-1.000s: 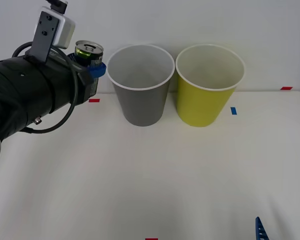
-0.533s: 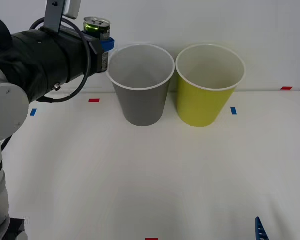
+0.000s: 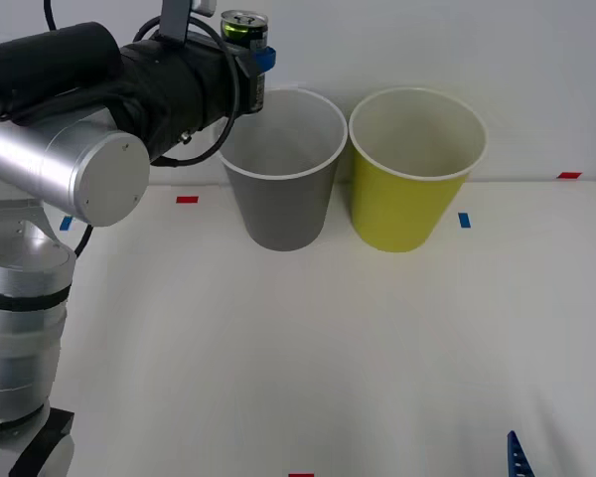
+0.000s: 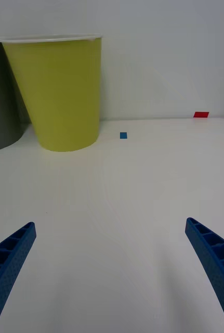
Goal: Put cans in the gray bin and PET bottles in the light green bin.
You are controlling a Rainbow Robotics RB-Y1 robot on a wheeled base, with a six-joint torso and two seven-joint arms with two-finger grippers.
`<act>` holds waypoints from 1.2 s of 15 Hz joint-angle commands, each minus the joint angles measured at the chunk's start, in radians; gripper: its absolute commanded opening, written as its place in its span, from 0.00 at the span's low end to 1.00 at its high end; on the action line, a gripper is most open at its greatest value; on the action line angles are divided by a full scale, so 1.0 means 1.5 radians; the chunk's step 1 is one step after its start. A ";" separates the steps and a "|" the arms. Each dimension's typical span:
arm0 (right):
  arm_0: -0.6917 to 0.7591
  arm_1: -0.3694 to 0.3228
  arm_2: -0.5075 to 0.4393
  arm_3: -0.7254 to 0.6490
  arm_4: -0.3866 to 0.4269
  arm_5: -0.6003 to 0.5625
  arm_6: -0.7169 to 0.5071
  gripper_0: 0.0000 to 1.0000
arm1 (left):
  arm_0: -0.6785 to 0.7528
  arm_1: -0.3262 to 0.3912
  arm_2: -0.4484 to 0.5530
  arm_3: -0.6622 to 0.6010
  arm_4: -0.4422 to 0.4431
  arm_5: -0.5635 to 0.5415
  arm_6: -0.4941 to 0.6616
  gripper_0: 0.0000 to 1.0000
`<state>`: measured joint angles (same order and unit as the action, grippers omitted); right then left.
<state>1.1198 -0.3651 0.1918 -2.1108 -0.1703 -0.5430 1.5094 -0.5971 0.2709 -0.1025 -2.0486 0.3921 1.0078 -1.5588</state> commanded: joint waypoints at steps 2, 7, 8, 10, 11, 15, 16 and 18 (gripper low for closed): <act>0.000 0.000 0.000 0.000 0.000 0.000 0.000 1.00 | -0.023 -0.009 -0.031 0.084 0.000 -0.084 0.007 0.00; 0.000 0.000 0.000 0.000 0.000 0.000 0.000 1.00 | -0.056 -0.032 -0.047 0.175 0.001 -0.144 0.008 0.00; 0.000 0.000 0.000 0.000 0.000 0.000 0.000 1.00 | -0.056 -0.036 -0.049 0.180 0.000 -0.149 0.008 0.00; 0.000 0.000 0.000 0.000 0.000 0.000 0.000 1.00 | -0.056 -0.037 -0.049 0.186 0.000 -0.151 0.006 0.00; 0.000 0.000 0.000 0.000 0.000 0.000 0.000 1.00 | -0.056 -0.037 -0.049 0.186 -0.003 -0.151 0.006 0.00; 0.000 0.000 0.000 0.000 0.000 0.000 0.000 1.00 | -0.056 -0.037 -0.048 0.185 -0.015 -0.151 0.005 0.00; 0.000 0.000 0.000 0.000 0.000 0.000 0.000 1.00 | -0.056 -0.037 -0.049 0.186 -0.017 -0.152 0.006 0.00; 0.000 0.000 0.000 0.000 0.000 0.000 0.000 1.00 | -0.056 -0.037 -0.048 0.186 -0.019 -0.154 0.008 0.00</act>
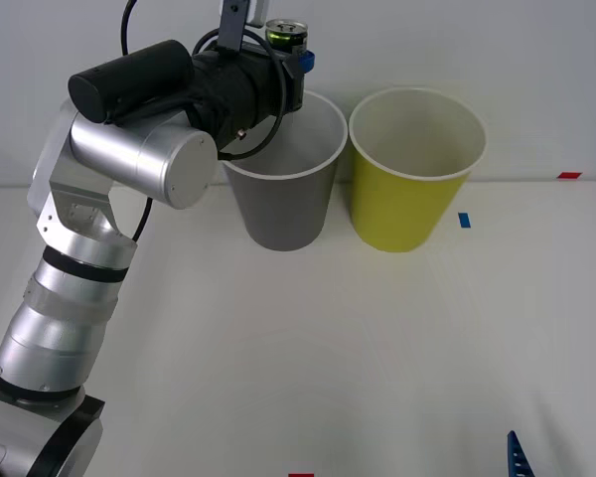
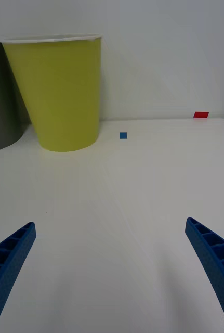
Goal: Put cans in the gray bin and PET bottles in the light green bin.
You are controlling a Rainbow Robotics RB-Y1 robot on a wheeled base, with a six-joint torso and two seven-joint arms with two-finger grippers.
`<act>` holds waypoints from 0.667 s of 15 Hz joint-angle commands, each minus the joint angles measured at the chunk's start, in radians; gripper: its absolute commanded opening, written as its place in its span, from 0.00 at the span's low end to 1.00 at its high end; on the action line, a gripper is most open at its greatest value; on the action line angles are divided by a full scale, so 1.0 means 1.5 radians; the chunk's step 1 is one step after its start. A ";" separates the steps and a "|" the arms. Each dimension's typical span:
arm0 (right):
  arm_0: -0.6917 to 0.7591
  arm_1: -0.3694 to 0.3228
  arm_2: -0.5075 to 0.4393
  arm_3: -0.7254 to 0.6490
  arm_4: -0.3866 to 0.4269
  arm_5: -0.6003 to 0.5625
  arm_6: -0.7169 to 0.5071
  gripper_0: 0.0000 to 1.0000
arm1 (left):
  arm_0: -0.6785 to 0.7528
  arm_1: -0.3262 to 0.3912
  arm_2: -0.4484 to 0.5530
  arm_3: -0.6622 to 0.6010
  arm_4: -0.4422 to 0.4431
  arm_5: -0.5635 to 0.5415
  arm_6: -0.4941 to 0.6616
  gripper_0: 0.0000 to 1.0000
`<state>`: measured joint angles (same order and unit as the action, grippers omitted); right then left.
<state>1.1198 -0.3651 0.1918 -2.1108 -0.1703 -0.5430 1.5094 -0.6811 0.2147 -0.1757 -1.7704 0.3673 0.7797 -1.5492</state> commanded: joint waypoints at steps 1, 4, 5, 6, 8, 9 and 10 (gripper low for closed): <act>0.000 0.000 0.000 0.000 0.000 0.000 0.000 1.00 | 0.000 0.000 0.000 0.000 -0.005 -0.004 0.002 0.00; 0.000 0.000 0.000 0.000 0.000 0.000 0.000 1.00 | 0.000 0.000 0.000 0.000 -0.016 -0.022 0.002 0.00; 0.000 0.000 0.000 0.000 0.000 0.000 0.000 1.00 | 0.001 0.000 0.000 0.001 -0.019 -0.022 0.002 0.00; 0.000 0.000 0.000 0.000 0.000 0.000 0.000 1.00 | 0.000 0.000 0.000 0.000 -0.020 -0.022 0.004 0.00; 0.000 0.000 0.000 0.000 0.000 0.000 0.000 1.00 | 0.000 0.000 0.000 0.000 -0.026 -0.025 0.009 1.00; 0.000 0.000 0.000 0.000 0.000 0.000 0.000 1.00 | 0.001 0.001 0.000 0.000 -0.025 -0.025 0.012 1.00; 0.000 0.000 0.000 0.000 0.000 0.000 0.000 1.00 | 0.001 0.003 0.000 0.000 -0.022 -0.025 0.015 1.00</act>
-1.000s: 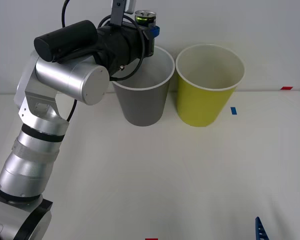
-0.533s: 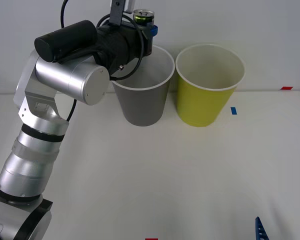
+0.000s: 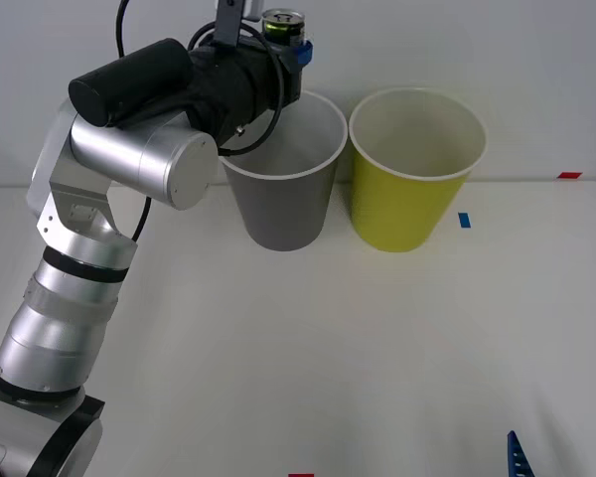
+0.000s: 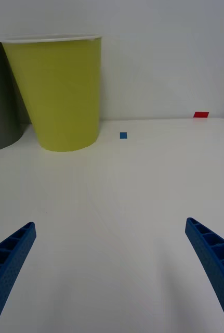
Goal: Put cans in the gray bin and PET bottles in the light green bin.
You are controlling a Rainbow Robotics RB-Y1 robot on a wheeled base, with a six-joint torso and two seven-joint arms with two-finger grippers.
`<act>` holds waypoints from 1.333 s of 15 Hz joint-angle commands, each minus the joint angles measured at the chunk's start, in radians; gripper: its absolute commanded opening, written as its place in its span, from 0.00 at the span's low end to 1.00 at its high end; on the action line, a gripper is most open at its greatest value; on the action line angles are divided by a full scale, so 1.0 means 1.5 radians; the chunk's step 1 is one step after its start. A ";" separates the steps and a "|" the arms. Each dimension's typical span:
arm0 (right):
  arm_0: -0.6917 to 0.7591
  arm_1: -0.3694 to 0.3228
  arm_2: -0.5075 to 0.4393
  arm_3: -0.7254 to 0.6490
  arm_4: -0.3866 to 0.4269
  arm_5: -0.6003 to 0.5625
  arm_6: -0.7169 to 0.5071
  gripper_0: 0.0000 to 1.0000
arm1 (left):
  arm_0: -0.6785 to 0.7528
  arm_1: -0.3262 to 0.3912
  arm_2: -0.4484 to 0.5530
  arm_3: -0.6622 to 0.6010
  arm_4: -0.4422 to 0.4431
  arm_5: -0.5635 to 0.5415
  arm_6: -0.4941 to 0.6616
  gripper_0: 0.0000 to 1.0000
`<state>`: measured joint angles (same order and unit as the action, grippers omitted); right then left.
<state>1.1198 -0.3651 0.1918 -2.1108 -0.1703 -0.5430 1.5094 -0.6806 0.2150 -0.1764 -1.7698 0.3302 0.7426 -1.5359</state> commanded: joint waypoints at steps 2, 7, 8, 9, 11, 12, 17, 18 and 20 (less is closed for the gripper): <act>0.000 0.000 0.000 0.000 0.000 0.000 0.000 1.00 | 0.001 0.013 0.000 -0.001 0.011 0.000 0.013 1.00; 0.000 0.000 0.000 0.000 0.000 0.000 0.000 1.00 | 0.105 0.061 0.001 -0.133 0.023 0.001 0.019 1.00; 0.000 0.000 0.000 0.000 0.000 0.000 0.000 1.00 | 0.143 0.073 0.002 -0.174 0.015 0.001 0.021 1.00; 0.000 0.000 0.000 0.000 0.000 0.000 0.000 1.00 | 0.170 0.087 0.002 -0.205 0.010 0.001 0.023 1.00; 0.000 0.000 0.000 0.000 0.000 0.000 0.000 1.00 | 0.231 0.113 0.002 -0.259 0.006 0.001 0.023 1.00; 0.000 0.000 0.000 0.000 0.000 0.000 0.000 1.00 | 0.264 0.128 0.001 -0.286 0.006 0.001 0.024 1.00; 0.000 0.000 0.000 0.000 0.000 0.000 0.000 1.00 | 0.457 0.178 0.003 -0.418 -0.002 0.001 0.024 1.00; 0.000 0.000 0.000 0.000 0.000 0.000 0.000 1.00 | 0.495 0.185 0.004 -0.443 -0.007 0.001 0.023 1.00; 0.000 0.000 0.000 0.000 0.000 0.000 0.000 1.00 | 0.571 0.182 0.006 -0.474 -0.020 -0.015 0.022 1.00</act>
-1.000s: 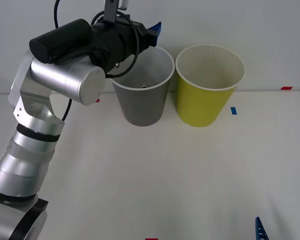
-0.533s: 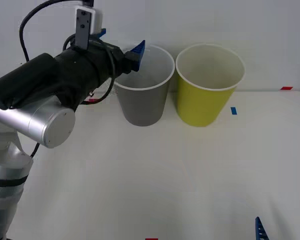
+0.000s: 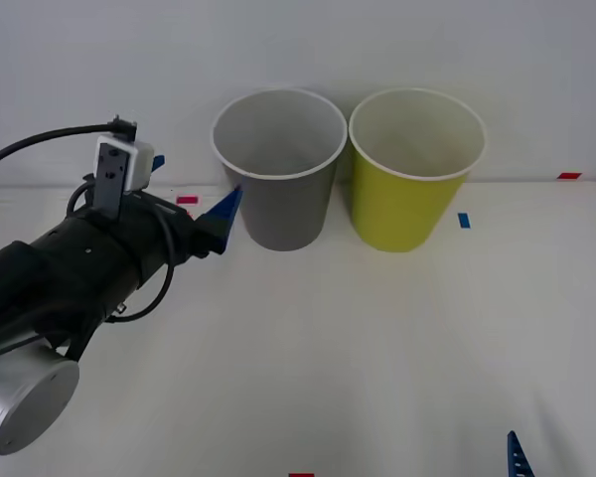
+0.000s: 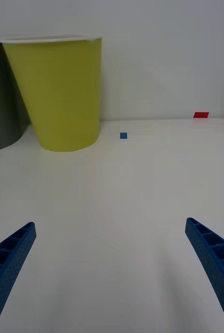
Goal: Put cans in the gray bin and PET bottles in the light green bin.
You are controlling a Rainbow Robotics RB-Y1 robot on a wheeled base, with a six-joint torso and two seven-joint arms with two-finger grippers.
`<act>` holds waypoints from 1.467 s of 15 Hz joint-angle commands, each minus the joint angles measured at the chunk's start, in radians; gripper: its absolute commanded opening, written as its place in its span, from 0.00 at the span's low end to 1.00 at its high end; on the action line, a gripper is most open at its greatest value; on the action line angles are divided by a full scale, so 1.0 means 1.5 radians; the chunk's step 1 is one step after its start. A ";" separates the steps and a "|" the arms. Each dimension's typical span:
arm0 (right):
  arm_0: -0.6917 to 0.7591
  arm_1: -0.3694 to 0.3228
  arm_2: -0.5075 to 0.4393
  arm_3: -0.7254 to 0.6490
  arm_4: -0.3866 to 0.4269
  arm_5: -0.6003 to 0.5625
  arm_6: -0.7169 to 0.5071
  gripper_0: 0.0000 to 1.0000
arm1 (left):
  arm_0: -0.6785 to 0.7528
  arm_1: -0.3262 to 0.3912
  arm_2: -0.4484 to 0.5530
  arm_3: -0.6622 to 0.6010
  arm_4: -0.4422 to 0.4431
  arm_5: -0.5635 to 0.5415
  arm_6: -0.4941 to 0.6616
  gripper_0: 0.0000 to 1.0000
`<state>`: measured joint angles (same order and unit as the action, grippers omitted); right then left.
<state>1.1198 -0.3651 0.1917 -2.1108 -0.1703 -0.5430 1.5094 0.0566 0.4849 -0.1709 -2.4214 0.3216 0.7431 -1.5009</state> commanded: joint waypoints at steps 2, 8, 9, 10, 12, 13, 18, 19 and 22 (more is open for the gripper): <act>0.000 0.000 0.000 0.000 0.000 0.000 0.000 1.00 | 0.140 -0.001 0.006 -0.064 -0.018 -0.035 -0.004 1.00; 0.000 0.000 0.000 0.000 0.000 0.000 0.000 1.00 | 0.264 -0.024 -0.033 -0.022 -0.089 -0.218 -0.008 1.00; 0.000 0.000 0.000 0.000 0.000 0.000 0.000 1.00 | 0.276 -0.025 -0.040 -0.008 -0.116 -0.249 -0.003 1.00; 0.000 0.000 0.000 0.000 0.000 0.000 0.000 1.00 | 0.290 -0.025 -0.048 0.008 -0.133 -0.285 0.003 1.00; 0.000 0.000 0.000 0.000 0.000 0.000 0.000 1.00 | 0.319 -0.027 -0.057 0.045 -0.148 -0.356 0.011 1.00; 0.000 0.000 0.000 0.000 0.000 0.000 0.000 1.00 | 0.341 -0.028 -0.063 0.067 -0.167 -0.407 0.017 1.00; 0.000 0.000 0.000 0.000 0.000 0.000 0.000 1.00 | 0.473 -0.061 -0.064 0.078 -0.312 -0.525 0.124 1.00; 0.000 0.000 0.000 0.000 0.000 0.000 0.000 1.00 | 0.492 -0.072 -0.064 0.083 -0.334 -0.542 0.133 1.00; 0.000 0.000 0.000 0.000 0.000 0.000 0.000 1.00 | 0.545 -0.082 -0.065 0.088 -0.351 -0.573 0.128 1.00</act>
<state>1.1198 -0.3651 0.1917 -2.1108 -0.1703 -0.5430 1.5094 0.8519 0.3645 -0.2673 -2.2939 -0.1999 -0.1031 -1.3064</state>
